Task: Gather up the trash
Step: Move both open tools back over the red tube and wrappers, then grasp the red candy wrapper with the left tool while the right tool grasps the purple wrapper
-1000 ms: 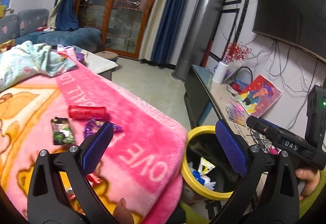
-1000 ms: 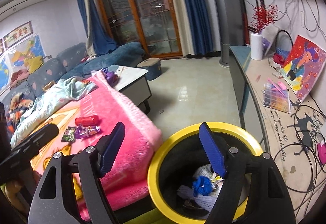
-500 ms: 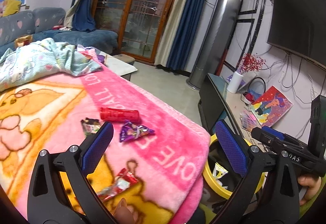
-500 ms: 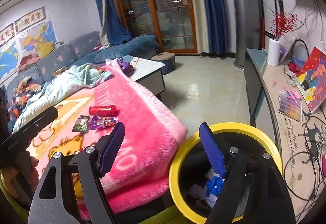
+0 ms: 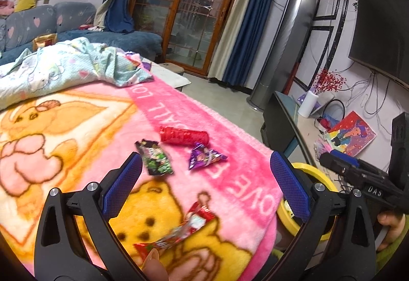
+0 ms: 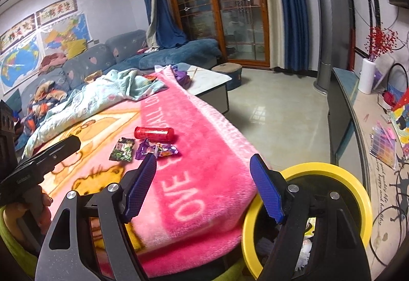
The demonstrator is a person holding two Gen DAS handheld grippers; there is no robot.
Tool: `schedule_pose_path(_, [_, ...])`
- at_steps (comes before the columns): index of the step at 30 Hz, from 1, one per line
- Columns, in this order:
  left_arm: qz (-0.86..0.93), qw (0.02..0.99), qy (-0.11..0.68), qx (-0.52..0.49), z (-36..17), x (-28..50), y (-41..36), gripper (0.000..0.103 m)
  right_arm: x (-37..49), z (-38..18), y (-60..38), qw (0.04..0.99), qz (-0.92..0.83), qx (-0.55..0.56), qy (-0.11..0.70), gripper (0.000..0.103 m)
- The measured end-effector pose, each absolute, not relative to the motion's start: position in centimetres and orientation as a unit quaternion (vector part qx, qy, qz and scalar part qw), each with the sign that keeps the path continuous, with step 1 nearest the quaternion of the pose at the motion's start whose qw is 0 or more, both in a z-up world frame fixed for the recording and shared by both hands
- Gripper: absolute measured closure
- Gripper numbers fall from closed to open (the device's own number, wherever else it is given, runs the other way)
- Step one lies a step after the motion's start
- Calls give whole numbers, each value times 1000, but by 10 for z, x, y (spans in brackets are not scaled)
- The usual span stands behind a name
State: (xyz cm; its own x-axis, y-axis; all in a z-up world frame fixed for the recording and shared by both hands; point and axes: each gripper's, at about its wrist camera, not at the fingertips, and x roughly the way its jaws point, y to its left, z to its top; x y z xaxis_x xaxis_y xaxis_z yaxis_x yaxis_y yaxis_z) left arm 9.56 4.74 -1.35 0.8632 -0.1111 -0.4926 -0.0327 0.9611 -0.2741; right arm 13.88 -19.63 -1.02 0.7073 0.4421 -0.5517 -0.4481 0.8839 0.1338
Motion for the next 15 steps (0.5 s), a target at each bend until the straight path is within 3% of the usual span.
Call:
schedule_pose_path(9, [-18, 943, 302, -139, -34, 93, 73, 12, 160, -22, -156, 911, 272, -30, 307, 30])
schedule_pose_path(15, [-39, 928, 342, -139, -55, 93, 81, 28, 175, -31, -121, 899, 299, -56, 314, 35])
